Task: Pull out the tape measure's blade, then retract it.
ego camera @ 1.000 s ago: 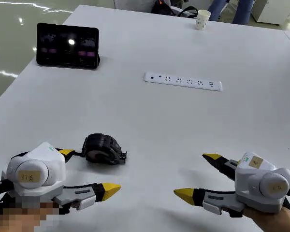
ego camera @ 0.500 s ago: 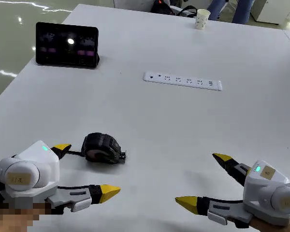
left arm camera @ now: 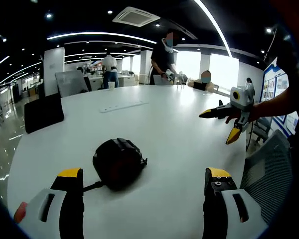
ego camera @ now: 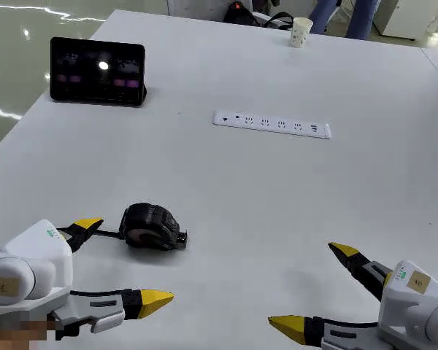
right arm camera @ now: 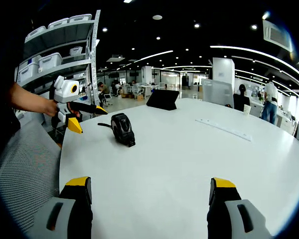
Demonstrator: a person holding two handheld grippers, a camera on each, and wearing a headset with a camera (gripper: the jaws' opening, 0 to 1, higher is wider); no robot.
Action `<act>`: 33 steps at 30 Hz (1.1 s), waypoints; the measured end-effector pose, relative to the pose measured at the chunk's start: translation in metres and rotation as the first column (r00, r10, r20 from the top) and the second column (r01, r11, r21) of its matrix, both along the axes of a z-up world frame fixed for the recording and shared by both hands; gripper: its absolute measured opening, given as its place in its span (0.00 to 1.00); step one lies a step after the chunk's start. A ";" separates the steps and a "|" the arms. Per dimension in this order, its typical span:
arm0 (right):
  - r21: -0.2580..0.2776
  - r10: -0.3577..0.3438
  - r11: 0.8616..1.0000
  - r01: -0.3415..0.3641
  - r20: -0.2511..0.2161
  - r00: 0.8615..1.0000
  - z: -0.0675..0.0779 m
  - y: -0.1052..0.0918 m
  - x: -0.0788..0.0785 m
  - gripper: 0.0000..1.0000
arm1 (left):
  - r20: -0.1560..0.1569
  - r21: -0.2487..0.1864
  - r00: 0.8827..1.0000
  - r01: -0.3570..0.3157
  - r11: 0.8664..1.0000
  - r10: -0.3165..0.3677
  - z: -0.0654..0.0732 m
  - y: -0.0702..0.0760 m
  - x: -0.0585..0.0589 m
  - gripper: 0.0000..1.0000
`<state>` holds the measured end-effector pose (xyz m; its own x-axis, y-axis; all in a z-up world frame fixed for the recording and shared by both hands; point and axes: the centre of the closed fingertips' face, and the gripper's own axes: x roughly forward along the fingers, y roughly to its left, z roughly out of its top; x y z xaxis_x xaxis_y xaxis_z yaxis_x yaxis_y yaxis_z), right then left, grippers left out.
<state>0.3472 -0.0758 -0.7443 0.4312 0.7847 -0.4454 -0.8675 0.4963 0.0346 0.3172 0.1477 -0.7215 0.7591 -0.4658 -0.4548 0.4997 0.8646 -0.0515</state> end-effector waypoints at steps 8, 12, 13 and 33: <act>0.016 -0.024 1.000 0.024 -0.013 1.000 -0.001 -0.005 -0.001 0.99 | 0.003 -0.024 1.000 -0.002 1.000 0.002 0.005 0.003 -0.002 0.99; 0.020 -0.031 0.999 0.032 -0.017 0.999 0.000 -0.005 -0.001 0.99 | 0.013 -0.017 1.000 -0.004 1.000 0.004 0.007 0.006 -0.001 0.99; 0.020 -0.032 0.999 0.033 -0.019 0.999 0.000 -0.005 -0.002 0.99 | 0.018 -0.015 1.000 -0.005 1.000 0.006 0.008 0.006 -0.001 0.99; 0.016 -0.037 0.999 0.037 -0.028 0.999 0.000 -0.006 -0.006 0.99 | 0.003 -0.009 1.000 -0.010 1.000 0.010 0.005 0.012 -0.002 0.94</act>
